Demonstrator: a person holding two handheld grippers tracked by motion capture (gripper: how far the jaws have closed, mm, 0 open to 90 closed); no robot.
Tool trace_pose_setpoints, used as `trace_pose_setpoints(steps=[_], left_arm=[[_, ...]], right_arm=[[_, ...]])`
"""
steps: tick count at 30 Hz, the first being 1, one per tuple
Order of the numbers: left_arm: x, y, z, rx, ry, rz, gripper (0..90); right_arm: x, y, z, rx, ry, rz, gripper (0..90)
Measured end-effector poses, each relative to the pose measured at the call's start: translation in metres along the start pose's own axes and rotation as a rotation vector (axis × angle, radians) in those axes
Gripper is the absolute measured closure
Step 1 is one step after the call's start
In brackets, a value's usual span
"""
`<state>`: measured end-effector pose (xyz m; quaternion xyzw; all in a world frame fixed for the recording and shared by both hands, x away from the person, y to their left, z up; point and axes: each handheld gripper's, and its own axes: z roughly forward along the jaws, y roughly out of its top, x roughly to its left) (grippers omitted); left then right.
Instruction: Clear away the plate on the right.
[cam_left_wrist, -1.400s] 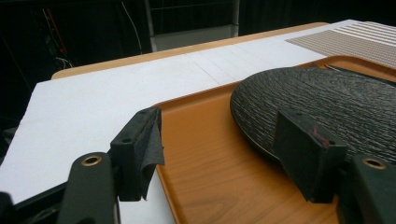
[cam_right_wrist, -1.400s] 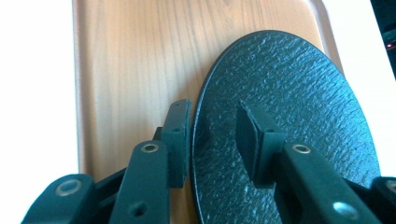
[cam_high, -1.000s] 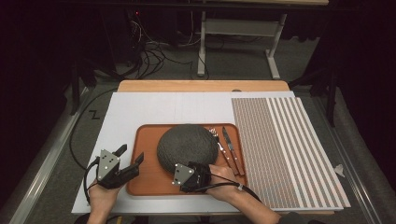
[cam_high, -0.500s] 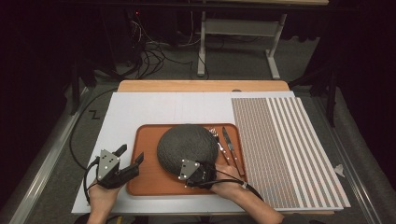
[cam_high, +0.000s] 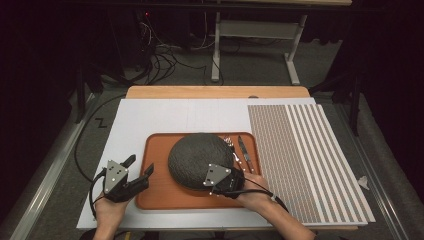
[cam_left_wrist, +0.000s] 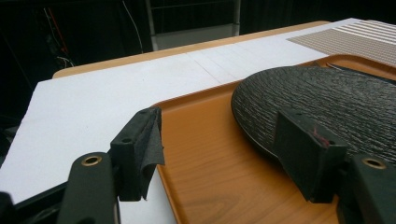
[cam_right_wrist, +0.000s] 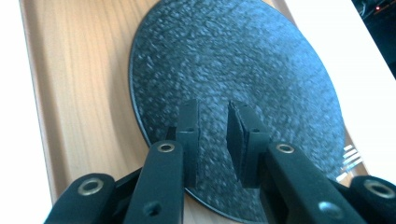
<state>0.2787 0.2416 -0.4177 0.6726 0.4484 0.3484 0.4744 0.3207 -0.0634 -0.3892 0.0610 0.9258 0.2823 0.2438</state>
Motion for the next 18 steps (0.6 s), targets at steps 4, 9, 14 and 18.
trace_pose_setpoints(steps=[4, 9, 14, 18], left_arm=[[0.000, 0.000, 0.000, 0.000, 0.000, 0.001, 33.2], [0.000, 0.000, 0.000, 0.000, 0.000, 0.001, 33.2], [0.000, 0.000, 0.000, 0.000, 0.001, 0.001, 33.2], [-0.001, 0.000, 0.000, 0.001, 0.003, 0.002, 33.2]], right_arm=[[-0.005, -0.006, -0.005, 0.000, -0.006, 0.020, 75.4], [-0.009, -0.012, -0.011, -0.013, -0.016, 0.036, 73.8], [-0.014, -0.019, -0.018, -0.019, -0.028, 0.062, 71.6], [-0.018, -0.024, -0.021, -0.026, -0.034, 0.088, 68.1]])
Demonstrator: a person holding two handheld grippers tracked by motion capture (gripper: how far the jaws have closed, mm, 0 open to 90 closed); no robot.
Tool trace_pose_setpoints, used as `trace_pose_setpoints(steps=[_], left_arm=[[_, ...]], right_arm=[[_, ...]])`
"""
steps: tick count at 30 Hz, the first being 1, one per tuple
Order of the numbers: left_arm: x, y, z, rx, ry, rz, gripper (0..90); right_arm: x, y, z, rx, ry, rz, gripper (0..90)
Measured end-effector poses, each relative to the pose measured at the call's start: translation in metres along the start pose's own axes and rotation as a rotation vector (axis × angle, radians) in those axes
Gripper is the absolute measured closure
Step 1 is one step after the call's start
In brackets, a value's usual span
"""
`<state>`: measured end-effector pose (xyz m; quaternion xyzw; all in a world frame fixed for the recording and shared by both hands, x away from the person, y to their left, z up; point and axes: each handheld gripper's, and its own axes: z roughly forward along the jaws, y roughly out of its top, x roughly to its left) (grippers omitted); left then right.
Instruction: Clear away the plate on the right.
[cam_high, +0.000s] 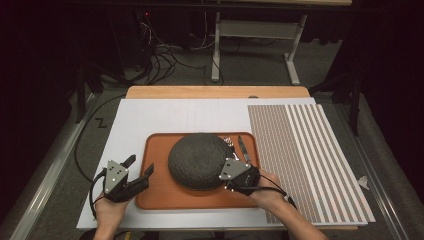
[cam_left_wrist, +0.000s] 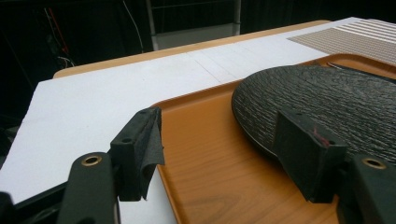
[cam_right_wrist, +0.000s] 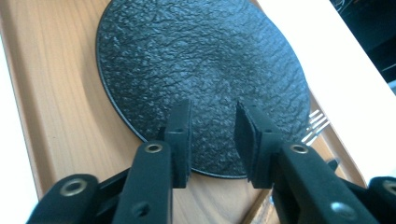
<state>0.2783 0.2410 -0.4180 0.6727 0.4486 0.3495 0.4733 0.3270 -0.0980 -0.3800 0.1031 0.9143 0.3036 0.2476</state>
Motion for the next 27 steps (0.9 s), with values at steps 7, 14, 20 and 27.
trace_pose_setpoints(steps=[7, 14, 20, 27], left_arm=[[0.000, 0.000, 0.000, 0.000, 0.000, -0.001, 33.1], [0.000, 0.000, 0.000, -0.001, 0.000, -0.001, 33.1], [0.000, 0.000, 0.000, 0.004, 0.002, 0.004, 33.1], [0.000, 0.000, 0.000, 0.004, 0.001, 0.003, 33.1]], right_arm=[[-0.005, -0.005, -0.003, -0.009, -0.012, 0.029, 61.5], [-0.012, -0.014, -0.011, -0.027, -0.028, 0.066, 58.5], [-0.020, -0.024, -0.019, -0.041, -0.039, 0.105, 56.5], [-0.025, -0.031, -0.025, -0.066, -0.049, 0.132, 53.4]])
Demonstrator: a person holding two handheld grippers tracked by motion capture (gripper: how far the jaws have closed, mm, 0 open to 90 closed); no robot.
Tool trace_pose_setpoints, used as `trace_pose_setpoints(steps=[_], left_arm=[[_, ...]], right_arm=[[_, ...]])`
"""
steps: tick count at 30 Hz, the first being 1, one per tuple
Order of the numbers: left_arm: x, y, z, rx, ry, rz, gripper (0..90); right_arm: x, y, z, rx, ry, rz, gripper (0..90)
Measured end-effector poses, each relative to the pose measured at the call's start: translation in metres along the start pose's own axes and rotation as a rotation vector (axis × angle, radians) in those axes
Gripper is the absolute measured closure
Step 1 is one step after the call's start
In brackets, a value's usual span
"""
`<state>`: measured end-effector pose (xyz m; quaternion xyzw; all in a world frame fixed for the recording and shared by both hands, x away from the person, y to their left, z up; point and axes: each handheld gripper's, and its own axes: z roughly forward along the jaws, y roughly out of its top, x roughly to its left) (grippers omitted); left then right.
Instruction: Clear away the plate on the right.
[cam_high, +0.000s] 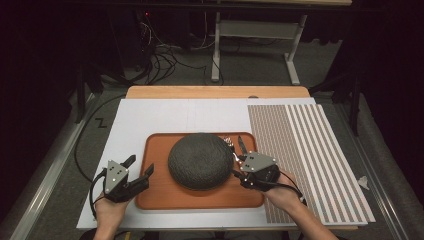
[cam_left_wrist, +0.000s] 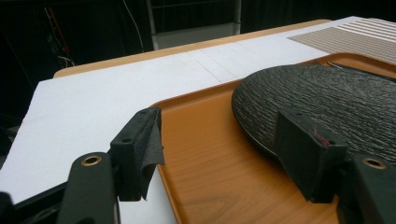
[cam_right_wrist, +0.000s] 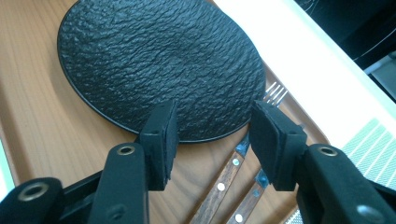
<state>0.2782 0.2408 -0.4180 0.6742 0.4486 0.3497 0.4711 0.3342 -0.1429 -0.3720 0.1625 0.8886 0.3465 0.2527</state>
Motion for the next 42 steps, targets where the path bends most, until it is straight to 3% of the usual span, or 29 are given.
trace_pose_setpoints(steps=[42], left_arm=[[0.000, 0.000, 0.000, -0.001, 0.002, 0.000, 33.0]], right_arm=[[-0.032, -0.037, -0.033, -0.096, -0.044, 0.175, 45.8]])
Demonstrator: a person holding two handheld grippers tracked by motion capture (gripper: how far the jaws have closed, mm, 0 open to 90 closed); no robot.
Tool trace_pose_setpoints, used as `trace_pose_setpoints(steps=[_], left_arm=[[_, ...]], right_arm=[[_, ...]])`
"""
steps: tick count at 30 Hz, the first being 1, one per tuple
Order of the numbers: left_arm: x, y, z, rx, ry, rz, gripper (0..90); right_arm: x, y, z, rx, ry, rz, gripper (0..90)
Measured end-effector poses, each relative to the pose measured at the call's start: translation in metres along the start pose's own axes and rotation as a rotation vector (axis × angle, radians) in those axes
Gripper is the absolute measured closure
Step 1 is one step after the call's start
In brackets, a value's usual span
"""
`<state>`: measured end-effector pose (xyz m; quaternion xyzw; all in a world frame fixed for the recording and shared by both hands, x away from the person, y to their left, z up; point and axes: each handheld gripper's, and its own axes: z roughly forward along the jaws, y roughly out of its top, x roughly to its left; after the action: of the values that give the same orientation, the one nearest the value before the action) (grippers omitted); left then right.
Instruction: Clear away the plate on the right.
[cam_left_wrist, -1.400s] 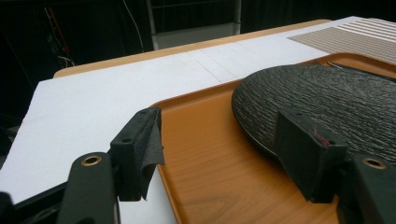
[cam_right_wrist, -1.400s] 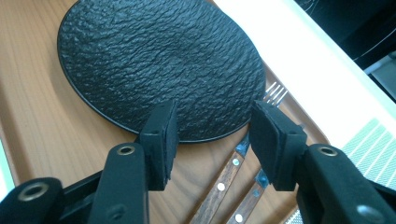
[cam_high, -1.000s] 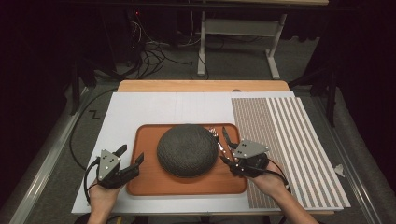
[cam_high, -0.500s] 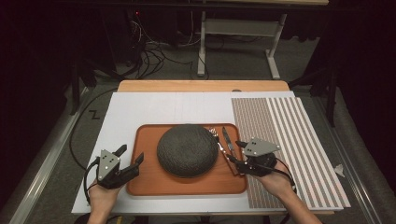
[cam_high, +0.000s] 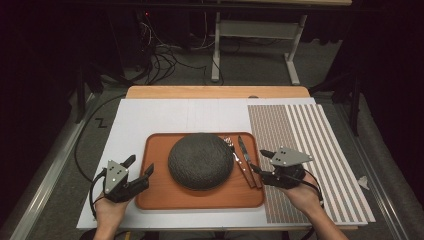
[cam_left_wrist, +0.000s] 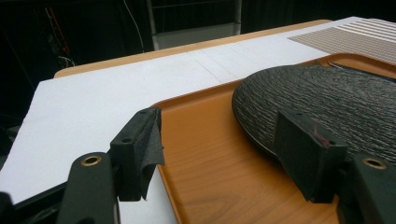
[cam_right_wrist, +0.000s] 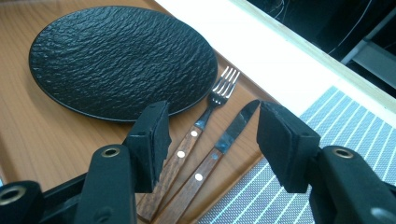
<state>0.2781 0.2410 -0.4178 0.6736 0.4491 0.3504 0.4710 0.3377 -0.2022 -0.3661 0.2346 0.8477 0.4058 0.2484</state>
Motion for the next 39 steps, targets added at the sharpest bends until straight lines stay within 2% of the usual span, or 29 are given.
trace_pose_setpoints(steps=[39], left_arm=[[0.000, 0.000, 0.000, -0.001, -0.001, -0.001, 33.0]], right_arm=[[-0.028, -0.024, -0.029, -0.063, -0.045, 0.122, 42.6]])
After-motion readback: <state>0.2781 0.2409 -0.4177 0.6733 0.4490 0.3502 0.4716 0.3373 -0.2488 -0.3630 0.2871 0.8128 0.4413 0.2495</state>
